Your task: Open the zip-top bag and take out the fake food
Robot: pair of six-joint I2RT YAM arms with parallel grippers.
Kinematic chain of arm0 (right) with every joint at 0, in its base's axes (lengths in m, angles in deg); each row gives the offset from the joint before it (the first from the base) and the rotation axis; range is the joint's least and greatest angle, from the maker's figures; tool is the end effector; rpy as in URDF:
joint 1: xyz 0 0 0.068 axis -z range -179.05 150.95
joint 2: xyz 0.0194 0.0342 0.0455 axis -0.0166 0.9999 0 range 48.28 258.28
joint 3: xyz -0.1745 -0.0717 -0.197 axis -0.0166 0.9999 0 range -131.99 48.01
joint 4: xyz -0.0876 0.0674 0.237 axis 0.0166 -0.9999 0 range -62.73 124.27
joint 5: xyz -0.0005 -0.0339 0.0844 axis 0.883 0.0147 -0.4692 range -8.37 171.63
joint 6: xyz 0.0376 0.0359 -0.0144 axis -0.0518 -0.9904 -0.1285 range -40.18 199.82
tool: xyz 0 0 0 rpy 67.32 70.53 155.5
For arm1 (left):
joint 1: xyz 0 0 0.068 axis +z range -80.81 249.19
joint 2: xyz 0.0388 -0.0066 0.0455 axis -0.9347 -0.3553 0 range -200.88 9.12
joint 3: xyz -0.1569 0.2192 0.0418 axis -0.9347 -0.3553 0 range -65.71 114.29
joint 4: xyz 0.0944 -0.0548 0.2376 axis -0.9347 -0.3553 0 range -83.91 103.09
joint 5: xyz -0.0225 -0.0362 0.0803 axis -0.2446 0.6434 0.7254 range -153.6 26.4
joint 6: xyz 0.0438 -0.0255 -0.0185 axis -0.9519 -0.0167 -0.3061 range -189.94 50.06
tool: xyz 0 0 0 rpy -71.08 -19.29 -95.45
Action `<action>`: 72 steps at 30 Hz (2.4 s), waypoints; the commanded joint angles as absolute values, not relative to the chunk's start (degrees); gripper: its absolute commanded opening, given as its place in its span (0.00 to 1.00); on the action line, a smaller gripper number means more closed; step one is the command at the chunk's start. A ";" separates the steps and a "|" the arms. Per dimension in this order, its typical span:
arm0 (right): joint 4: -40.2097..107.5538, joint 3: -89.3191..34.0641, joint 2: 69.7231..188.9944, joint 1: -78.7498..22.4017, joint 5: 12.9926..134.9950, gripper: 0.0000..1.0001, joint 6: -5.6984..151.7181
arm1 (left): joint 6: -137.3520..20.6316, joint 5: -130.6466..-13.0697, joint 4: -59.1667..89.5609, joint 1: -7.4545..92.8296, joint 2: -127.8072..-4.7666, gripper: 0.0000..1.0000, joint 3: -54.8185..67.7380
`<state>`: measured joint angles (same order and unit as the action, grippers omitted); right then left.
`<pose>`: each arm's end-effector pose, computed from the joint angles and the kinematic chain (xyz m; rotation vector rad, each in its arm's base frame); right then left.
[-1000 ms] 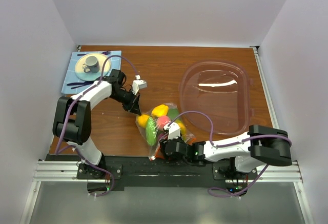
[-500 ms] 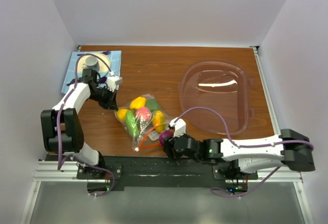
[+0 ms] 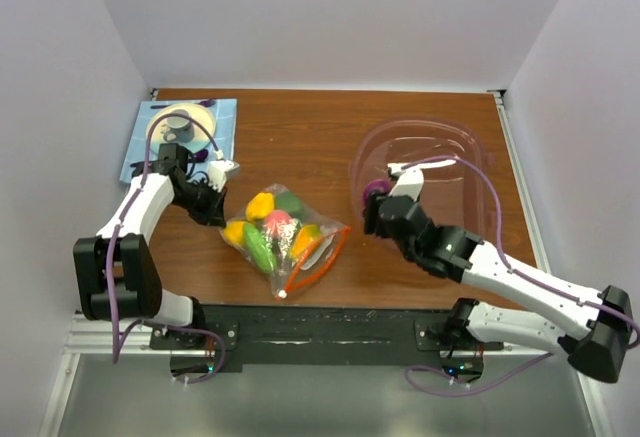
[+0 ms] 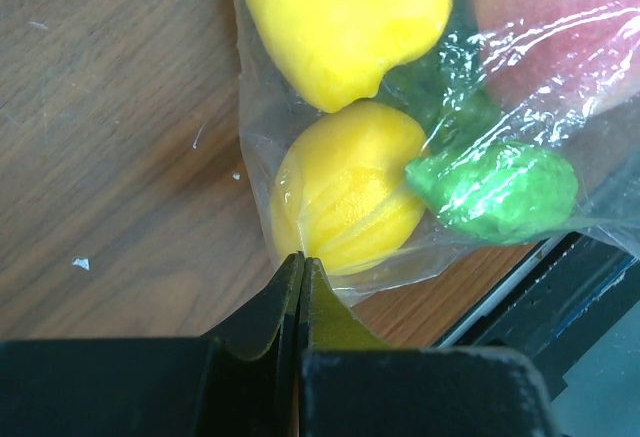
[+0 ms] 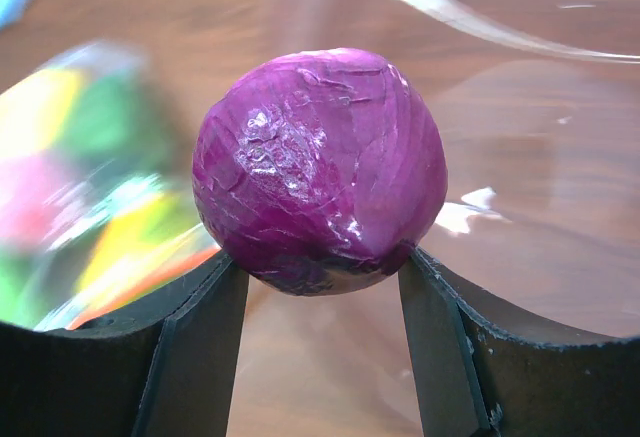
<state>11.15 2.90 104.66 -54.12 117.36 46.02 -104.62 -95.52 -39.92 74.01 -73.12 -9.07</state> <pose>0.1378 0.1610 0.2861 -0.0354 2.0587 0.2824 0.2524 0.0024 0.2212 0.7700 2.5891 -0.6359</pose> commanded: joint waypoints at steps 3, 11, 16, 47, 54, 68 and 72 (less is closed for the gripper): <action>7.90 -4.10 117.06 -45.64 118.11 0.51 49.85 | -107.73 -96.55 -41.49 74.37 -70.77 0.00 -9.19; 2.54 -10.35 122.11 -45.28 121.45 0.99 49.94 | -110.02 -98.23 -42.63 74.37 -70.25 0.00 -9.28; 4.19 -12.02 119.13 -46.68 117.85 0.99 54.24 | -109.05 -97.61 -40.79 74.37 -71.83 0.00 -9.81; 48.04 4.39 132.92 -69.54 108.87 0.85 66.36 | -106.15 -93.74 -37.71 74.37 -75.70 0.00 -7.79; 56.42 4.16 138.00 -69.54 116.97 0.99 70.86 | -106.59 -94.45 -37.97 74.37 -76.13 0.00 -7.61; 52.64 0.01 148.57 -70.24 113.37 0.99 63.57 | -107.12 -94.62 -39.03 74.28 -75.61 0.00 -7.35; 50.01 4.05 145.23 -71.64 112.74 0.99 60.93 | -107.21 -94.80 -38.76 74.37 -75.69 0.00 -7.61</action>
